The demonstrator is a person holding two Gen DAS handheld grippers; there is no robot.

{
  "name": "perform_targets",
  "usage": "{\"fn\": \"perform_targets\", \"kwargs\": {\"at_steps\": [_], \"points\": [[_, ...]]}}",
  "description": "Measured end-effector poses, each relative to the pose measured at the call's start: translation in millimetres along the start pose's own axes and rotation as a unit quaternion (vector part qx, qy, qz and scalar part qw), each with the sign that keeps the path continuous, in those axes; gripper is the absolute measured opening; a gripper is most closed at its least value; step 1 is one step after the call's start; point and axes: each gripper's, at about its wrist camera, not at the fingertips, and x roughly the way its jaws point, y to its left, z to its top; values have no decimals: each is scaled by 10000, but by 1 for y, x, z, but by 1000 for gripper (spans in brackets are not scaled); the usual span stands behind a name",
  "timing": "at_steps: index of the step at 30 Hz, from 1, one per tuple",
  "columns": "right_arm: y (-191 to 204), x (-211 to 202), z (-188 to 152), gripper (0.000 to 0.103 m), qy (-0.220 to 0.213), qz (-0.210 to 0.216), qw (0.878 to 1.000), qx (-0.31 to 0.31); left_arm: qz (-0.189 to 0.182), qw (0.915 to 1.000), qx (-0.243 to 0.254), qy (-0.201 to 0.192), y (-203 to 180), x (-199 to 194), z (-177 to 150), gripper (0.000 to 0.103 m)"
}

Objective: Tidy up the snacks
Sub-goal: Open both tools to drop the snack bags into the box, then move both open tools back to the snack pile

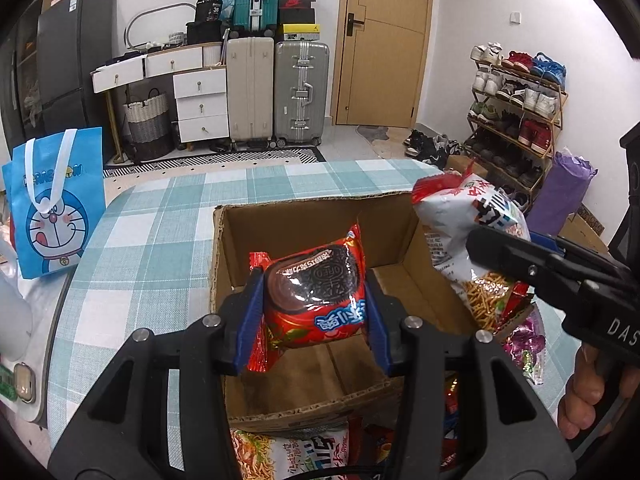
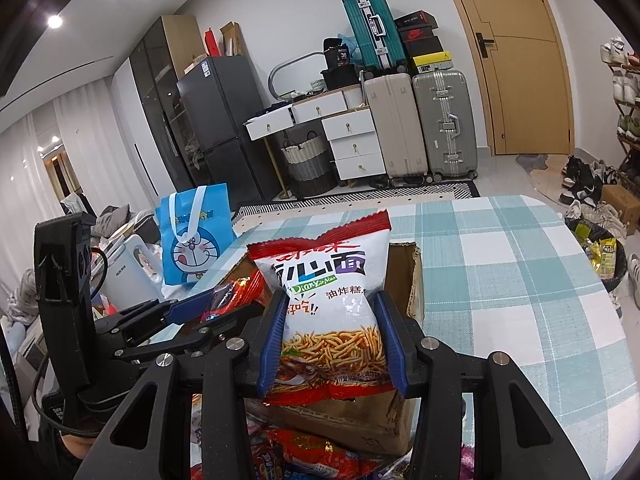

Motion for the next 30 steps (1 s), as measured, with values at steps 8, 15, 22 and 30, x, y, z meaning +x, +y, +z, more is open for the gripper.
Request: {"fn": "perform_targets", "kwargs": {"at_steps": [8,15,22,30], "points": [[4,6,-3,44,92,-3,9999,-95,-7,9999,-84,127,4,10,-3,43],[5,-2,-2,50,-47,-129,9997,-187,-90,9997,-169,172,12,12,0,44],[-4,-27,-7,89,-269,-191,9994,-108,-131,9998,-98,87,12,-4,1,58],[-11,-55,-22,102,-296,-277,9992,-7,11,9997,88,-210,5,-42,-5,93]]}}
